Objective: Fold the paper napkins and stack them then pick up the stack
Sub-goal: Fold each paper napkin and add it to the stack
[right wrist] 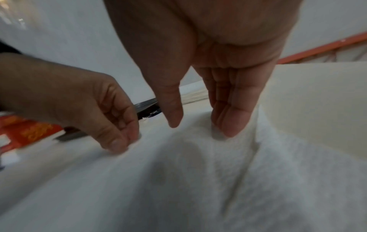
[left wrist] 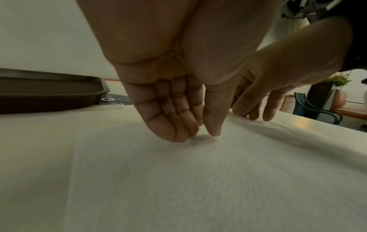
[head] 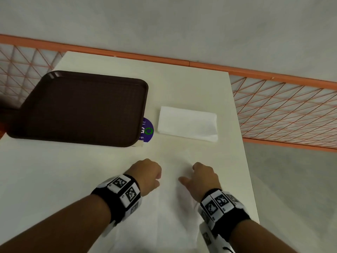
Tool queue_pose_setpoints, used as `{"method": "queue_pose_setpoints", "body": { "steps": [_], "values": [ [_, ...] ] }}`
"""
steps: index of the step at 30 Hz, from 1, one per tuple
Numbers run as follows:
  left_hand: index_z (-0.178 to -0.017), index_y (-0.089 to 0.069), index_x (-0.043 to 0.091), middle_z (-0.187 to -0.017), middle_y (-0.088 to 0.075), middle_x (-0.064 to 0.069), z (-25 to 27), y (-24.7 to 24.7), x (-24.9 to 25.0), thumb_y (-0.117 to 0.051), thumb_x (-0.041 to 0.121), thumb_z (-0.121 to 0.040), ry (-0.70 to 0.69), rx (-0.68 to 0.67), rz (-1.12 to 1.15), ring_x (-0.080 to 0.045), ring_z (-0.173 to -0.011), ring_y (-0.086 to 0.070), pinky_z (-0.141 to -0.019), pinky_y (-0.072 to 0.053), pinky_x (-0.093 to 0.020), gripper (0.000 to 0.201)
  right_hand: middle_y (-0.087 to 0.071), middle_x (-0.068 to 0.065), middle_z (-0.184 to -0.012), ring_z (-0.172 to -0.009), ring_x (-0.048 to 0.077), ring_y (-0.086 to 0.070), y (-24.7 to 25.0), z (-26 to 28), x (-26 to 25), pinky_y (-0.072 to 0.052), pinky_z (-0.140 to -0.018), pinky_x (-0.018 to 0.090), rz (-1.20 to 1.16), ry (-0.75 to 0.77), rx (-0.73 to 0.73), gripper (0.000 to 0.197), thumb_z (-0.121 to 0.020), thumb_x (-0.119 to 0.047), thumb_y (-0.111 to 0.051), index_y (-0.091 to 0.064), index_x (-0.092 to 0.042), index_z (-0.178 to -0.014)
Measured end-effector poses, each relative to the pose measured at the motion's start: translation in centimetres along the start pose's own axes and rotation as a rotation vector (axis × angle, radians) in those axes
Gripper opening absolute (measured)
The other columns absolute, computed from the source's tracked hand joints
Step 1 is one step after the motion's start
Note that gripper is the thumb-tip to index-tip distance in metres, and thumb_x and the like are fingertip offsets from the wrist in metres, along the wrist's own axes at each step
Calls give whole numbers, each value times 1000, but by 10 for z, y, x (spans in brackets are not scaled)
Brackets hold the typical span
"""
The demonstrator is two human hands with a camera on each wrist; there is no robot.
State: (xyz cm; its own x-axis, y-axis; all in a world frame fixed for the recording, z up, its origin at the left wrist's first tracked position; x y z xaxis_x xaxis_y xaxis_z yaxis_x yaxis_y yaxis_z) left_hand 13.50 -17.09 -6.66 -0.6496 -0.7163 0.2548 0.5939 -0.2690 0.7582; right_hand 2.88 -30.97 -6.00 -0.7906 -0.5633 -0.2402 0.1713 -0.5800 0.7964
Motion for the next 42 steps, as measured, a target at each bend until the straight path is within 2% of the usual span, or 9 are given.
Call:
{"method": "queue_pose_setpoints", "body": {
  "steps": [8,12,19,27,29,32,35,39,42],
  "values": [
    [-123,-62,22,-123,-62,-3,13,-2,-3,-64,27,-88,20,91,95,-22,-113,-58,-97,-47,-30,36,-61,8,-117,-105,26,-61,-23,2,4,-51,-87,33,-440,-184,-25,63,-72,-33,-81,-51,-11,-123],
    [-127,-59,22,-127,-59,-5,22,-8,-3,-61,24,-90,-2,114,106,-23,-116,-57,-98,-46,-32,37,-62,6,-116,-105,26,-61,-23,6,1,-51,-91,36,-323,-149,-24,58,-73,-38,-80,-55,-13,-119],
    [-126,-57,18,-123,-62,-6,28,-12,3,-57,29,-92,-7,169,14,-26,-113,-58,-96,-48,-34,35,-46,7,-128,-118,30,-51,-18,17,-8,-44,-95,38,-73,-103,67,70,-77,-46,-75,-39,-13,-126],
    [-127,-56,20,-122,-62,-6,29,-14,1,-56,30,-92,-20,164,39,-25,-111,-58,-94,-48,-33,37,-61,5,-112,-98,22,-61,-31,6,-10,-51,-86,32,-399,-132,8,66,-74,-20,-80,-44,-14,-129],
    [-131,-53,21,-125,-61,-5,29,-14,-1,-57,29,-92,-21,170,81,-24,-114,-57,-96,-46,-33,40,-62,6,-109,-94,21,-61,-31,4,-8,-50,-80,30,-506,-125,16,64,-71,-15,-82,-48,-14,-125],
    [-133,-50,22,-126,-60,-3,31,-12,-3,-58,30,-92,-20,203,146,-23,-114,-57,-97,-46,-33,42,-65,11,-103,-94,29,-65,-33,4,-6,-55,-86,42,-687,-131,-42,65,-64,-6,-84,-52,-11,-120],
    [-136,-44,23,-127,-58,-3,33,-10,-4,-58,31,-92,4,205,225,-23,-115,-56,-97,-47,-34,47,-67,15,-95,-77,26,-65,-23,7,-7,-56,-72,35,-817,-118,-127,57,-65,4,-80,-56,-6,-115],
    [-141,-35,25,-136,-48,0,31,12,-8,-63,35,-88,-9,254,249,-21,-122,-50,-101,-44,-36,61,-64,-2,-79,-67,11,-57,6,20,-27,-41,-59,20,-468,159,-108,25,-71,-5,-76,-63,-18,-87],
    [-141,-37,27,-143,-37,7,31,30,-4,-67,32,-84,-151,267,211,-16,-130,-39,-106,-38,-36,64,-53,-7,-67,-62,11,-49,19,34,-49,-38,-58,21,-206,341,-122,27,-73,-12,-74,-52,-26,-65]
  ]
}}
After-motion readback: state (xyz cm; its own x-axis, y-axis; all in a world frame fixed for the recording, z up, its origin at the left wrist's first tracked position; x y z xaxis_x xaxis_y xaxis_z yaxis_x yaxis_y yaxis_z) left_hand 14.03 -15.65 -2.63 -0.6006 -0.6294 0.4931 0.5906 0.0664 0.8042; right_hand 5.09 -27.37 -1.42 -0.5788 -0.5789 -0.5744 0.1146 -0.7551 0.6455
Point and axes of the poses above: each hand's wrist, its own z-axis away from the middle knuckle, its own y-axis out of the back of the hand, x = y × z, the point moved 6 cm from there along -z, towards the middle knuckle
